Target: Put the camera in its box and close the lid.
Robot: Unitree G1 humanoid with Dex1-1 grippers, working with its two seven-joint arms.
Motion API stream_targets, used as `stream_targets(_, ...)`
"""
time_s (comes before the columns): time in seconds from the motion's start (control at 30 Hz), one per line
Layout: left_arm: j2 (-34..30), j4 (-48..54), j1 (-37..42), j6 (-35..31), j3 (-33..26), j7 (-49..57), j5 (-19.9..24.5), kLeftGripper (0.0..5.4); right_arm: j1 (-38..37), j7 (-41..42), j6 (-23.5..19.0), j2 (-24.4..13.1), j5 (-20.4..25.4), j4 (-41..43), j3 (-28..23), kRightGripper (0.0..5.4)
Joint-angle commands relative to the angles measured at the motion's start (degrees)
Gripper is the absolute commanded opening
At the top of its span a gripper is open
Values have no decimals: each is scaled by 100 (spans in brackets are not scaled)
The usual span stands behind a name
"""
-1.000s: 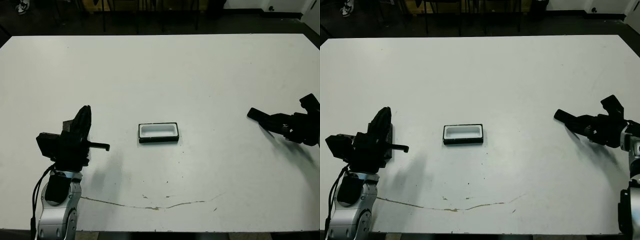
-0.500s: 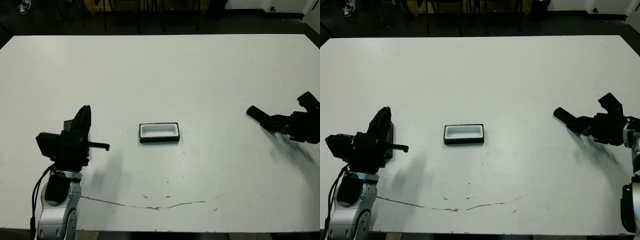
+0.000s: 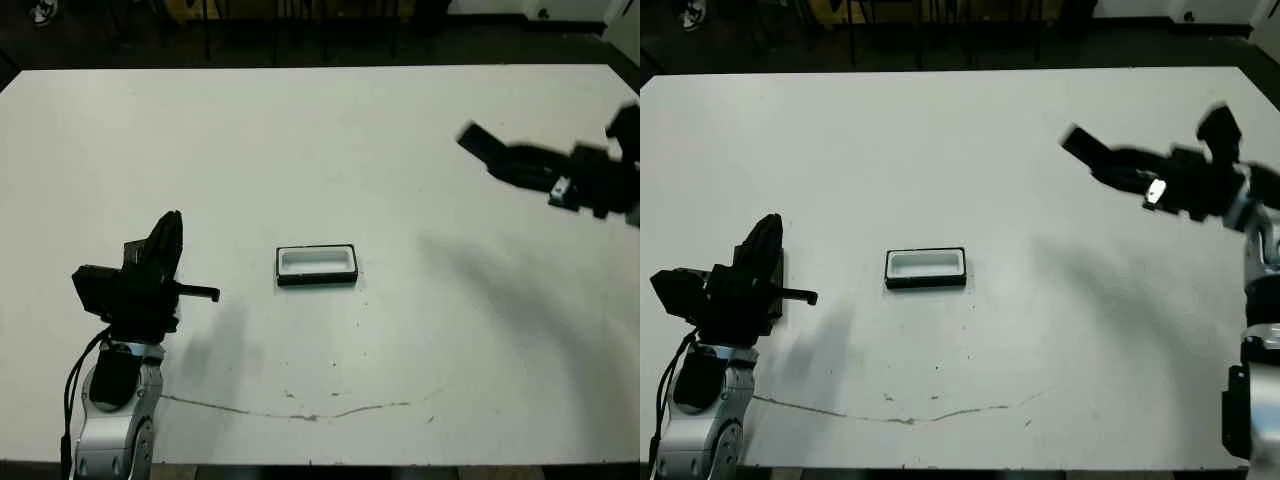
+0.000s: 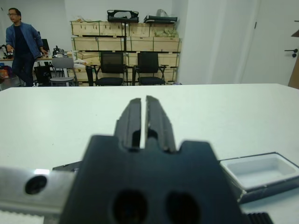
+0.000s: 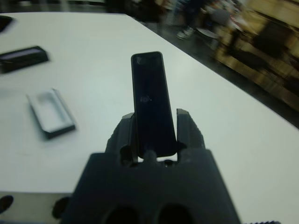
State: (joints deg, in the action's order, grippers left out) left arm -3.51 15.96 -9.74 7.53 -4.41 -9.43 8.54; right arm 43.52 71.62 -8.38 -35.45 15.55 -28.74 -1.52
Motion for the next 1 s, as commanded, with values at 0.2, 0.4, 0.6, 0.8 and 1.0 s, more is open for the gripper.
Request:
stream_targets(0.2, -31, -18, -51, -143, 41, 59, -36, 0, 710, 558, -928, 415, -291, 880, 1340, 71)
stream_targets(0.4, -35, -42, -37, -69, 79, 95, -134, 0, 685, 315, -1666, 716, -628, 1710, 2065, 71)
stream_targets(0.6, -19, -25, -85, -95, 86, 110, -85, 0, 564, 271, -1997, 909, -813, 2112, 2584, 71)
stream_targets(0.8, -11, -46, -124, -49, 96, 117, -105, 0, 478, 98, -1894, 981, -1047, 2064, 2847, 71)
stream_targets(1.0, -8, -46, -149, -37, 118, 137, -142, 0, 441, 66, -1830, 1037, -1230, 1946, 3016, 71)
